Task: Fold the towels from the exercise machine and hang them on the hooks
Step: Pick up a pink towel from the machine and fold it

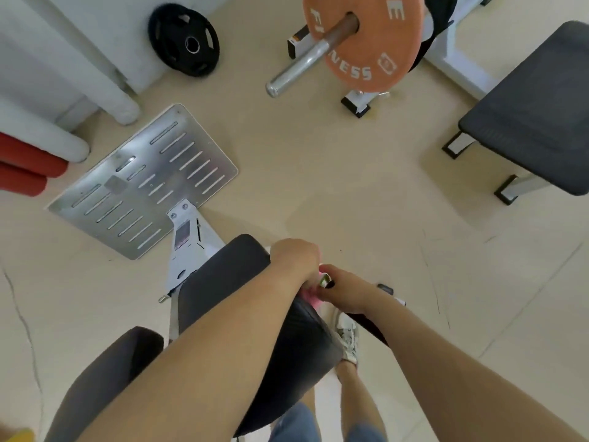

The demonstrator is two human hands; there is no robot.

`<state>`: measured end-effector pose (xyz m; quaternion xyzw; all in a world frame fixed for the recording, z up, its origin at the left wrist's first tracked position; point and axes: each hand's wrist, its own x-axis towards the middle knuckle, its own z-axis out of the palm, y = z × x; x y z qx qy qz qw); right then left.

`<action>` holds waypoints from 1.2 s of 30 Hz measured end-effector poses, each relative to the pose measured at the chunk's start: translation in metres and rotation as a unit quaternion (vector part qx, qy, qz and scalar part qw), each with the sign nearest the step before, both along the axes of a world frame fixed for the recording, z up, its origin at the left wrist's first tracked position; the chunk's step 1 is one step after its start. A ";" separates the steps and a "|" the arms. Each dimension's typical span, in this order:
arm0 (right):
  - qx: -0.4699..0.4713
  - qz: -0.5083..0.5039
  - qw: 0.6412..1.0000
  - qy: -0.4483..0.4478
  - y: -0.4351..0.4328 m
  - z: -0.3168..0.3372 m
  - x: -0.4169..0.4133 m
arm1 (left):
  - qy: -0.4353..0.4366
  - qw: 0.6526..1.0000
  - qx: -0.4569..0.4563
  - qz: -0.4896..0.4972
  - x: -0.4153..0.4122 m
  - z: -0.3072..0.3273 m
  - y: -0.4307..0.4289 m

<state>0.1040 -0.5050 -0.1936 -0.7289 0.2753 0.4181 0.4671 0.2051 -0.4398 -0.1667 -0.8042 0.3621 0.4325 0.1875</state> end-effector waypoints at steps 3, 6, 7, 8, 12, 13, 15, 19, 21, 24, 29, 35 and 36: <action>0.043 -0.131 0.990 -0.015 -0.003 0.000 0.006 | -0.027 0.995 -0.083 0.050 0.002 0.000 -0.001; 0.095 -0.390 0.916 -0.007 -0.017 0.020 0.010 | 0.038 0.961 -0.192 0.195 0.002 0.014 0.000; 0.121 -0.459 0.880 0.016 -0.022 0.028 0.010 | 0.070 0.927 -0.232 0.287 0.002 0.026 0.002; 0.150 -0.507 0.848 0.033 -0.028 0.035 0.008 | 0.106 0.871 -0.276 0.393 0.000 0.040 0.005; 0.272 -0.517 0.811 0.033 -0.036 0.072 0.002 | 0.294 0.553 -0.411 0.662 -0.027 0.103 0.030; 0.301 -0.510 0.806 0.022 -0.037 0.086 0.003 | 0.322 0.515 -0.432 0.667 -0.039 0.114 0.037; 0.355 -0.482 0.801 -0.011 -0.037 0.114 0.009 | 0.344 0.482 -0.459 0.662 -0.062 0.131 0.050; 0.337 -0.431 0.828 -0.119 -0.024 0.161 0.025 | 0.339 0.400 -0.478 0.704 -0.093 0.151 0.080; 0.258 -0.380 0.876 -0.149 -0.011 0.186 0.032 | 0.341 0.353 -0.490 0.721 -0.101 0.167 0.086; 0.083 -0.183 0.945 -0.258 0.010 0.224 0.043 | 0.318 0.340 -0.487 0.739 -0.110 0.195 0.088; -0.139 0.038 0.907 -0.397 0.040 0.272 0.046 | 0.265 0.451 -0.476 0.707 -0.121 0.231 0.102; 0.205 -0.260 0.894 -0.301 0.097 0.324 0.033 | 0.114 0.582 -0.498 0.633 -0.124 0.272 0.172; 0.260 -0.289 0.875 -0.290 0.109 0.328 0.029 | 0.047 0.601 -0.498 0.623 -0.125 0.278 0.188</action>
